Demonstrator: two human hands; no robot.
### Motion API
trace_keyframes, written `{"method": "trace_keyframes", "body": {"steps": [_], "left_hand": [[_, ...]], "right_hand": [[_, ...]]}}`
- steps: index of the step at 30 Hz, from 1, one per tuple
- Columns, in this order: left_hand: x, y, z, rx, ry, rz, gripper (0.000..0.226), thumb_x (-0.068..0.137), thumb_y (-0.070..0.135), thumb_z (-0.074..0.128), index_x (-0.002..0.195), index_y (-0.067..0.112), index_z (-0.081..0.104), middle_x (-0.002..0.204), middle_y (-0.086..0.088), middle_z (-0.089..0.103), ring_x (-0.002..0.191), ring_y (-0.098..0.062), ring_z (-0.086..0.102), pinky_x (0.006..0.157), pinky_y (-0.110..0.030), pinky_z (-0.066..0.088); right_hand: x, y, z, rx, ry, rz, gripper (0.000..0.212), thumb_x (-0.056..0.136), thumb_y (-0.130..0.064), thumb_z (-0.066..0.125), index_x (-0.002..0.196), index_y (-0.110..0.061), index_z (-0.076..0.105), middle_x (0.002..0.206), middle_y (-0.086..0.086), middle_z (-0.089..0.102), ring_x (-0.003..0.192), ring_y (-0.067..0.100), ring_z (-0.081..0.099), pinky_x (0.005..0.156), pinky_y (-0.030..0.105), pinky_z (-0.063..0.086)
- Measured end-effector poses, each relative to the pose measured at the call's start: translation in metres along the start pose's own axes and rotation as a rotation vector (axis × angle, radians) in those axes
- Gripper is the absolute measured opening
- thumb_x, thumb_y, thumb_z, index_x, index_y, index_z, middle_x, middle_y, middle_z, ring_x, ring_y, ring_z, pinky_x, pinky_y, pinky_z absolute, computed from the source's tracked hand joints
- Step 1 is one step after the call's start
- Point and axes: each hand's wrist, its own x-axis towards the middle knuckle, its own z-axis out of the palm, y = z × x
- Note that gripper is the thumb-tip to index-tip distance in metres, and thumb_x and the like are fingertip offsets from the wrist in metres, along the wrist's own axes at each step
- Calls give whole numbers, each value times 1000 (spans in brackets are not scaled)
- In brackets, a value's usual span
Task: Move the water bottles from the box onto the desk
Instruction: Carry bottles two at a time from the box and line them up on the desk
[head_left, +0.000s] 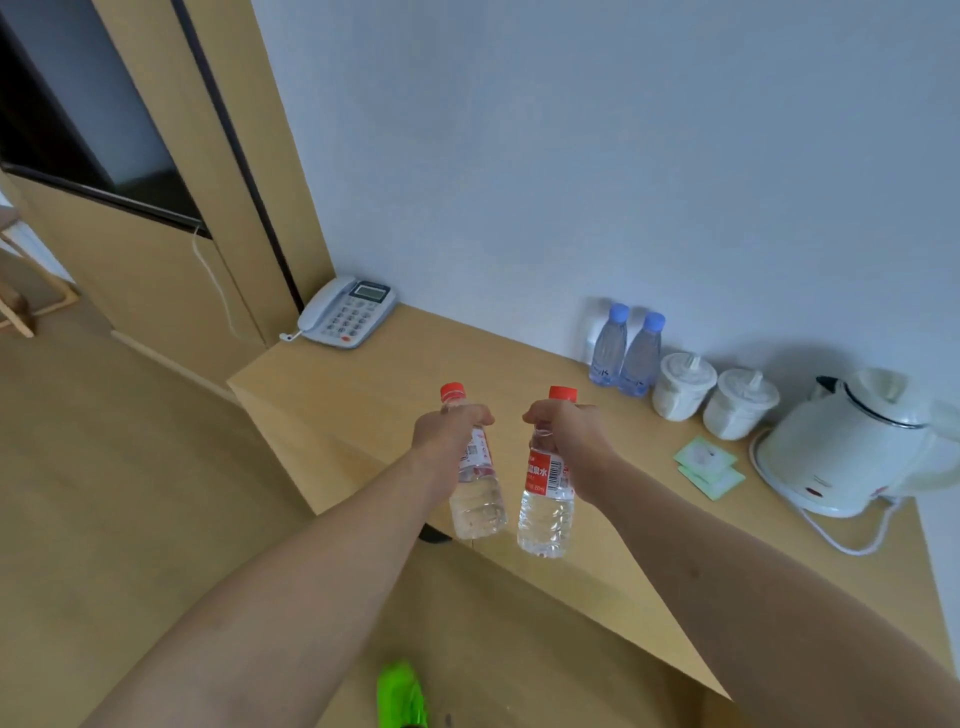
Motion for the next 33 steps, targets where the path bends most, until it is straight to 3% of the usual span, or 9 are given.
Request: {"method": "trace_keyframes", "body": {"steps": [3,6,10,16,20,23,25,30,33], "left_hand": [[45,24,14,56,-34,1,41,68,21,85,99,6,63,77,-15,65,60,-28,65,56,-34,60],[94,46,31,95,-104,0,38,69,19,84,99,5,64,73,-14,64,52,-27,63,49,-32,57],[155,76,53,202,-233,-31,36,75,19,84,102,7,63,78,-15,62,63,-31,65,60,-43,63],[230,131,86,262,-429,-104,27,93,41,64,95,14,59,84,-9,60,72,-29,61,67,-39,58],[264,143,104,289,-470,-47,34,84,42,73,96,13,63,88,-7,70,77,-28,70,82,-43,60],[279,147,110,279,-452,15,48,70,43,84,107,17,67,100,-10,76,87,-31,76,87,-51,61],[287,148,113,282,-457,63,48,62,41,85,101,18,71,101,-11,76,91,-34,76,92,-56,60],[296,151,116,371,-444,179,34,63,37,88,91,25,73,99,-2,76,93,-27,75,87,-41,60],[298,152,116,483,-405,276,34,68,35,91,95,28,71,100,5,72,94,-18,70,79,-34,57]], "right_hand": [[43,-9,5,10,64,6,25,62,-16,77,83,-4,72,69,5,68,58,20,67,62,34,54],[86,-15,11,31,147,0,19,59,-14,79,74,-6,70,63,2,66,55,19,67,60,33,55],[140,-27,19,23,252,35,24,57,-17,81,77,-5,74,76,10,71,70,27,71,76,43,59],[201,-50,26,23,343,54,30,80,-35,84,90,-13,67,84,9,70,81,23,69,84,41,57],[227,-56,32,-8,459,36,37,86,-48,76,91,-13,65,87,8,71,85,23,70,74,34,53],[238,-60,32,-68,516,38,46,90,-49,71,99,-4,67,94,17,73,92,29,71,76,35,49],[243,-63,30,-144,537,60,50,91,-49,69,97,0,64,88,16,67,86,28,65,74,35,47],[250,-64,25,-333,545,70,47,91,-45,71,68,-20,39,66,-4,39,67,17,42,59,28,33],[252,-71,22,-471,525,105,43,89,-45,74,72,-18,45,71,-2,46,73,20,49,65,31,44]]}}
